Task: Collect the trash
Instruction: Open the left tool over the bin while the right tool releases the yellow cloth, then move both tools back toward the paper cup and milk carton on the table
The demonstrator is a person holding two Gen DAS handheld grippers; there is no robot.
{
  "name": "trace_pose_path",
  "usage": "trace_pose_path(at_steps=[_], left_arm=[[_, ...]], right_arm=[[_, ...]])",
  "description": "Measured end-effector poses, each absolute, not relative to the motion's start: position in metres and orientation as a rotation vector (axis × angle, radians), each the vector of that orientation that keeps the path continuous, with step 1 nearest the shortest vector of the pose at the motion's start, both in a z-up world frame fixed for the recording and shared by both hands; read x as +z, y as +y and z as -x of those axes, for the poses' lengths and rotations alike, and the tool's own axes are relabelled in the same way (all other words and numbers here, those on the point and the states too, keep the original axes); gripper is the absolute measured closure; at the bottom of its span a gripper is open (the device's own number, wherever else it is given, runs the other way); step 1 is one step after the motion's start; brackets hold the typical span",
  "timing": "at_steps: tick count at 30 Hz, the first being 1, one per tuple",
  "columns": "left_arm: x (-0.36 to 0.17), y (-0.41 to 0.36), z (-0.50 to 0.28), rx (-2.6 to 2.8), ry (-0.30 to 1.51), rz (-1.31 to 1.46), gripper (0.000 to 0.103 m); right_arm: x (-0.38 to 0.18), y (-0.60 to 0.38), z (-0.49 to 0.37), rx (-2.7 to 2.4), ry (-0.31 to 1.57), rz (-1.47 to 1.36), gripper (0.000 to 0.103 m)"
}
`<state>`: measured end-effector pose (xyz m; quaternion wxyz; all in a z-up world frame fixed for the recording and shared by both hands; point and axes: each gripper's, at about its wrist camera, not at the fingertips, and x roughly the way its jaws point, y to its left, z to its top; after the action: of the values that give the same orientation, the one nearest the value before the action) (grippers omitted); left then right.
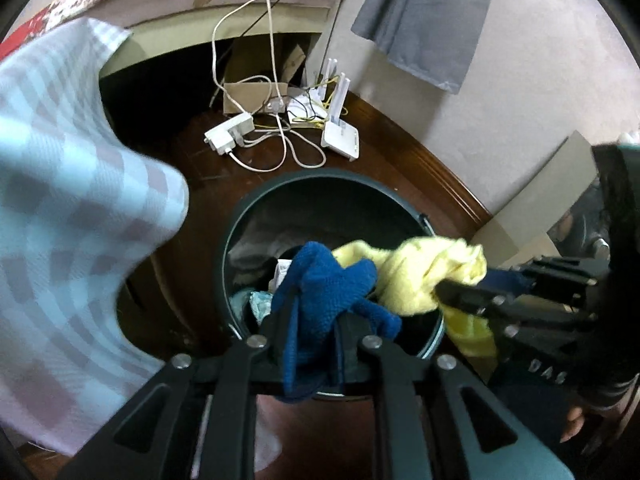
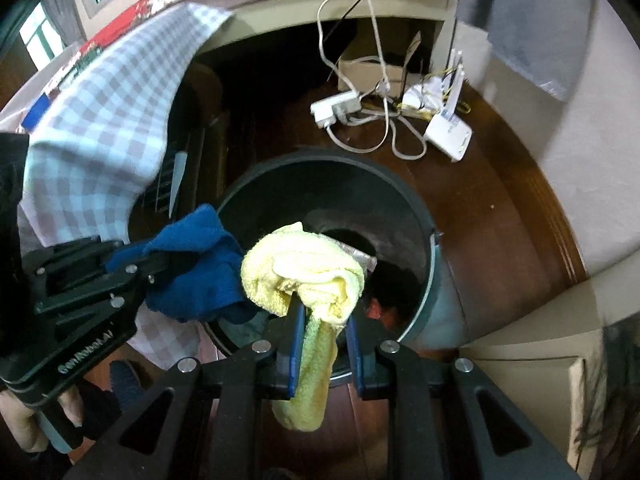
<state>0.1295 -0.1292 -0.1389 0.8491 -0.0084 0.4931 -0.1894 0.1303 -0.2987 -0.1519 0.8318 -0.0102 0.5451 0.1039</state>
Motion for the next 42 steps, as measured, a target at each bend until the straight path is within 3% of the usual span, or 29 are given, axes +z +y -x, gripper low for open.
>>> trace_pose_path(at_steps=[1,3,7,9,25,42], left_arm=[[-0.143,-0.129,-0.131,-0.376,1.046,0.019,0.058],[-0.145,-0.128,-0.130,-0.360,1.049,0.026,0.032],[-0.146,-0.124,-0.122,-0.343,1.056,0.012,0.024],[-0.147,-0.122,-0.121,-0.334,1.060,0.015,0.017],[-0.137,-0.103,-0.103,-0.291,1.066,-0.006,0.012],[-0.076,-0.068,-0.062,-0.282,0.973,0.010,0.009]], right_arm=[[-0.160,-0.298,-0.133,0.230,1.175,0.029,0.074],[-0.174,-0.298,-0.136,0.198,1.215,0.060,0.020],[-0.173,-0.312,-0.132,0.100,1.210,0.091,0.015],[-0.167,-0.320,-0.129,0.071,1.192,0.081,0.000],[-0.135,-0.307,-0.103,0.067,1.109,0.173,0.000],[-0.071,-0.267,-0.074,0.141,0.995,0.177,0.000]])
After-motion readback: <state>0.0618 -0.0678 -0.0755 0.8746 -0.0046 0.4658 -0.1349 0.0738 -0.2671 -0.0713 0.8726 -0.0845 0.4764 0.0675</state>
